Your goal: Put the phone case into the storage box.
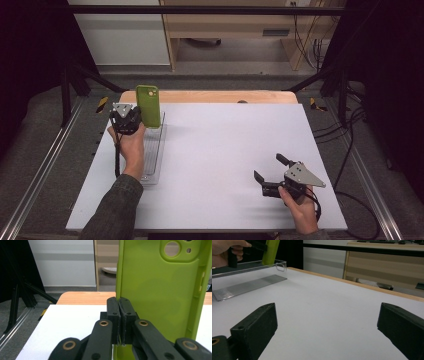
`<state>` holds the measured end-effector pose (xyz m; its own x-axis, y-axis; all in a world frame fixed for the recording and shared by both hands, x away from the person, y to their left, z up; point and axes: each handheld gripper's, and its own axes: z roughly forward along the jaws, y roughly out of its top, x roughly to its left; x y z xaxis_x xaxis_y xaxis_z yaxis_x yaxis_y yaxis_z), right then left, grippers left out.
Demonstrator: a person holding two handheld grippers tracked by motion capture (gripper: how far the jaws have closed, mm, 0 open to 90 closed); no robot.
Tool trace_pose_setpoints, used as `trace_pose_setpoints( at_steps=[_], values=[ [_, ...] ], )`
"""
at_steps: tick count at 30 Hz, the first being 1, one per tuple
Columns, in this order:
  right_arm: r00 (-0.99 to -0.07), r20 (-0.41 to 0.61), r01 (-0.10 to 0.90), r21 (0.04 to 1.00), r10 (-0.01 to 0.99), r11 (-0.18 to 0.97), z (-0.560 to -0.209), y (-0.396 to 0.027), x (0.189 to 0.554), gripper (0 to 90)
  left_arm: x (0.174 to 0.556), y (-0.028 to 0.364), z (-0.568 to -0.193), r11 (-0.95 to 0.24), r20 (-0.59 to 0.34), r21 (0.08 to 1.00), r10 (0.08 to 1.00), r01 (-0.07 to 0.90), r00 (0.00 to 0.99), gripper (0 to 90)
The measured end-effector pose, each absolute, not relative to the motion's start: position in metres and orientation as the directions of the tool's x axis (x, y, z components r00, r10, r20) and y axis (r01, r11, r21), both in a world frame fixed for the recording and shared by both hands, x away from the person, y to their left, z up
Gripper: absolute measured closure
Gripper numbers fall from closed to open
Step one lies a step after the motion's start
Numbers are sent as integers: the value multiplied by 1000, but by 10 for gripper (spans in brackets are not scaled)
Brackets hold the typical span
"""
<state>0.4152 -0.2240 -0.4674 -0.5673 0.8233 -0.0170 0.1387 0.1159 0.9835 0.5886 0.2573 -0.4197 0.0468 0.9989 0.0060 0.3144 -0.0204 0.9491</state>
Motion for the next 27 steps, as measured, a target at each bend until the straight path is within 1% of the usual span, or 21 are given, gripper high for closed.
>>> trace_pose_setpoints(
  at_steps=[27],
  values=[
    [-566, -13, 143, 983, 825, 113, -467, -224, 415, 29, 591, 252, -422, -45, 37, 932, 999, 360, 29, 874]
  ],
)
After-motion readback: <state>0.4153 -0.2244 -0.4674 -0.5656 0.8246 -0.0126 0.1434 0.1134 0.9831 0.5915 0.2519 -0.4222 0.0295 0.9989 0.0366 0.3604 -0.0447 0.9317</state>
